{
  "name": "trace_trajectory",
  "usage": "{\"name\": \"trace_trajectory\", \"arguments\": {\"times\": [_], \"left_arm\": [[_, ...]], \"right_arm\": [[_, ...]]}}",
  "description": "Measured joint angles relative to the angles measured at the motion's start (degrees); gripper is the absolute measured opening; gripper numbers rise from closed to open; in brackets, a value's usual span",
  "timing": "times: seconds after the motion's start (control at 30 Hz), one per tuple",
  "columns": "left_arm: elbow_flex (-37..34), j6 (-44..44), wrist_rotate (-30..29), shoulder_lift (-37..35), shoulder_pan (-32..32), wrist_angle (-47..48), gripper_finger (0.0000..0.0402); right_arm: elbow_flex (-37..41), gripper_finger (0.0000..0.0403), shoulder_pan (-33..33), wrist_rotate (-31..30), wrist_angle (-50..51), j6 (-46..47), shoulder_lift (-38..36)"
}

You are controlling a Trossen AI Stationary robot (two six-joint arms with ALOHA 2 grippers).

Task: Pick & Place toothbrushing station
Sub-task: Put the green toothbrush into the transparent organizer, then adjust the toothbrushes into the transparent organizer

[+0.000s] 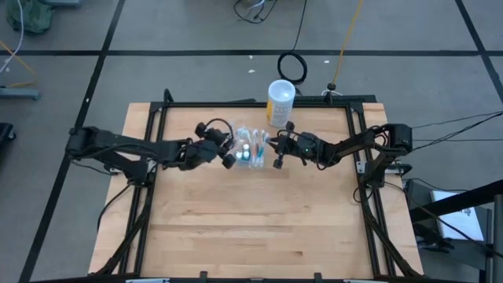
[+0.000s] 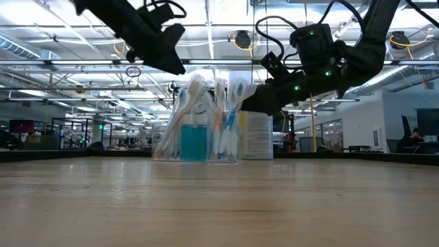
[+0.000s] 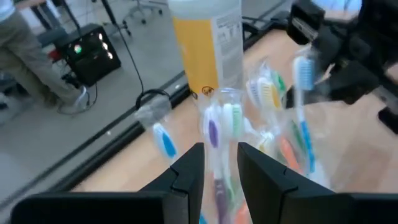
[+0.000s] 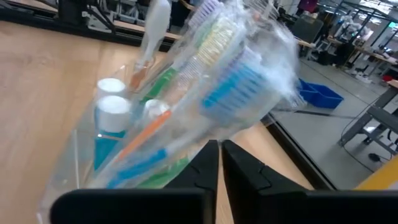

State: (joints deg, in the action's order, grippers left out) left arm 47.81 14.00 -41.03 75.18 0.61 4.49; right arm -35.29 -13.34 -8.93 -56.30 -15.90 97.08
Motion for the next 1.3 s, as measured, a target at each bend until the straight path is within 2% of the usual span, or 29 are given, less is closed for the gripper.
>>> {"name": "trace_trajectory", "arguments": {"times": [0.13,0.3,0.37,0.57,0.8,1.0,1.1,1.2,1.3], "left_arm": [[0.02,-4.52,3.97,2.01,-2.24,-2.97,0.0102],[0.02,-5.42,13.74,2.65,-3.20,-6.44,0.0102],[0.02,-6.48,15.60,2.65,-3.20,-7.68,0.0102],[0.02,-8.46,15.49,2.65,-3.26,-9.12,0.0102],[0.07,-14.80,15.36,3.85,-2.95,-10.45,0.0102],[0.04,-15.41,19.10,7.65,-5.09,-11.99,0.0101],[0.39,-13.15,16.75,8.48,-5.50,-12.19,0.0100],[0.39,-12.28,14.50,8.35,-5.61,-12.20,0.0085],[0.39,-12.68,14.55,8.39,-5.34,-12.18,0.0048]], "right_arm": [[0.00,0.0043,0.00,-0.07,-0.01,0.00,0.00],[0.00,0.0082,0.55,-0.24,-0.01,-0.04,-0.44],[0.00,0.0095,1.00,-0.24,-0.06,-0.20,-1.21],[-0.03,0.0120,2.46,-0.46,3.31,-0.31,-5.36],[0.00,0.0129,4.00,-7.52,17.10,-0.42,-13.85],[0.00,0.0126,5.45,-7.54,23.54,0.30,-19.26],[-0.02,0.0128,6.37,-7.54,25.34,0.37,-21.28],[-0.02,0.0128,7.20,-7.52,25.57,0.31,-22.54],[-0.05,0.0128,7.80,-7.52,25.15,0.26,-22.79]]}}
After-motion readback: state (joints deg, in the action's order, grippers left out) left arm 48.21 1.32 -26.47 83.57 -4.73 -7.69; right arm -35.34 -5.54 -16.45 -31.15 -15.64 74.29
